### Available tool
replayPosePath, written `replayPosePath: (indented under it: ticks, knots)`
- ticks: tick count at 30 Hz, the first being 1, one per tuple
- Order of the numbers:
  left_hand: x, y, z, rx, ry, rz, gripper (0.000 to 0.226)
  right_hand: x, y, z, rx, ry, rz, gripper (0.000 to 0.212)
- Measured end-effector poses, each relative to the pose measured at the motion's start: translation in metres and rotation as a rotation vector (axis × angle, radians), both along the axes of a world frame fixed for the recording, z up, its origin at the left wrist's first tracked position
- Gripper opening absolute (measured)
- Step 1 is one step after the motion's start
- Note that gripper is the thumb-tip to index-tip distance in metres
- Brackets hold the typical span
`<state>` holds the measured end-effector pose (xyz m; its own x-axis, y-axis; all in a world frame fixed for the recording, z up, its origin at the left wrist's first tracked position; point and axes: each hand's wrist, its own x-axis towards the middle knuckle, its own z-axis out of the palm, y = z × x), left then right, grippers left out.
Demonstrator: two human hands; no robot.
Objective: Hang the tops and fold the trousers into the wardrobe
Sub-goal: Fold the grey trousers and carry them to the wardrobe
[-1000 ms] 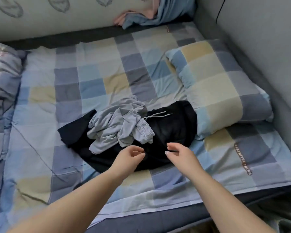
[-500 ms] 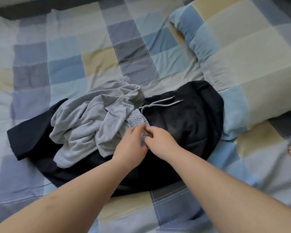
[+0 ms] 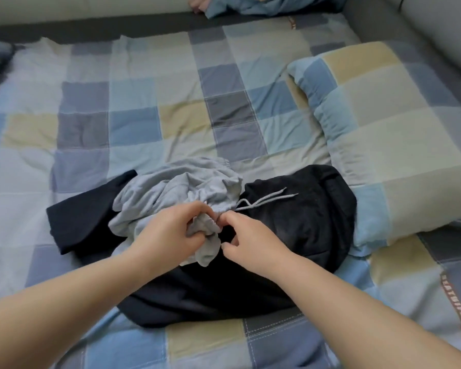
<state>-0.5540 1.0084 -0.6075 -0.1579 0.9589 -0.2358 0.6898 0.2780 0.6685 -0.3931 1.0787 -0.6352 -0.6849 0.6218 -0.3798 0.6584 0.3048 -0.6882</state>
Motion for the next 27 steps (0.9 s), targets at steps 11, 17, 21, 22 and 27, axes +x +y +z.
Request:
replayPosePath:
  ticks: [11, 17, 21, 22, 27]
  knots:
    - [-0.115, -0.057, 0.208, 0.115, -0.044, -0.092, 0.033, -0.071, -0.022, 0.098, 0.133, -0.267, 0.196, 0.078]
    - [-0.23, -0.131, 0.252, 0.252, 0.016, -0.064, 0.034, -0.121, -0.064, 0.125, 0.372, -0.811, 0.205, 0.07]
    - [-0.326, -0.201, 0.268, 0.248, 0.169, -0.01, 0.046, -0.153, -0.12, 0.169, 0.548, -0.905, 0.257, 0.054]
    - [-0.347, -0.217, 0.271, 0.236, 0.211, 0.002, 0.047, -0.164, -0.133, 0.181, 0.587, -0.89, 0.277, 0.054]
    - [-0.423, -0.283, 0.3, 0.172, 0.493, 0.02, 0.028, -0.222, -0.176, 0.263, 0.813, -0.72, 0.327, 0.041]
